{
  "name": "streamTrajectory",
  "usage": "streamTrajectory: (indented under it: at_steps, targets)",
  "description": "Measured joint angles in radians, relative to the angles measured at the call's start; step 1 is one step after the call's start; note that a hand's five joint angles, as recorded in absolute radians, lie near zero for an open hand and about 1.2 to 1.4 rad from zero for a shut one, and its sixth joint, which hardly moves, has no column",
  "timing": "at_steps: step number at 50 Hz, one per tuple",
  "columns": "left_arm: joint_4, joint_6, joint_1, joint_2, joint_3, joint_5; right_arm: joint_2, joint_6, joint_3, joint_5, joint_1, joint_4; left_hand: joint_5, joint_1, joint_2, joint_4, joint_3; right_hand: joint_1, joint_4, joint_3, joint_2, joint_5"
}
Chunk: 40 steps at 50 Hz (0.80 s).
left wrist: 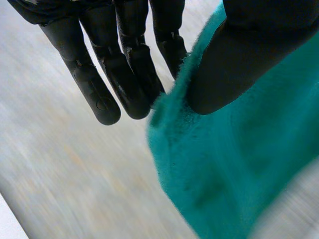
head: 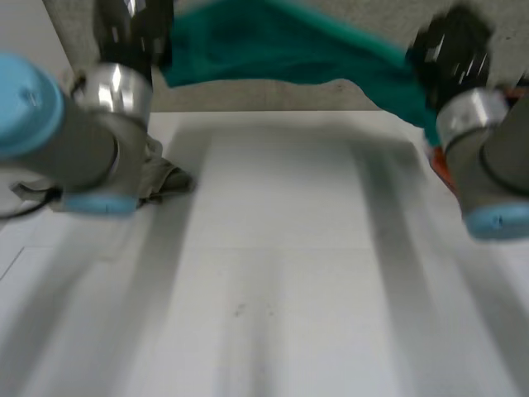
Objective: Fold the laundry.
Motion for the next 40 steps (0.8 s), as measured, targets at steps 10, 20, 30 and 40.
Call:
streamTrajectory:
  at_steps: [10,20,30,40]
  targets:
    - [0.098,0.002,0.025,0.019,-0.433,0.045,0.116,0.182,0.2,-0.03,0.027,0.12,0.0,0.0,0.0,0.0,0.0,-0.064,-0.125,-0.119,-0.101,-0.118]
    - [0.139,0.006,0.025,0.05,-0.542,0.073,0.093,0.555,0.174,-0.09,-0.051,0.208,0.0,0.0,0.0,0.0,0.0,-0.846,-0.97,-0.968,-0.942,-0.975]
    - [0.132,0.001,0.047,0.129,-0.557,0.073,0.006,0.79,0.06,-0.368,-0.294,0.555,0.0,0.0,0.0,0.0,0.0,-0.855,-0.99,-0.986,-0.957,-0.979]
    - [0.131,-0.001,0.048,0.136,-0.555,0.073,0.099,0.602,0.037,-0.444,-0.367,0.684,0.0,0.0,0.0,0.0,0.0,-0.745,-0.849,-0.84,-0.829,-0.839]
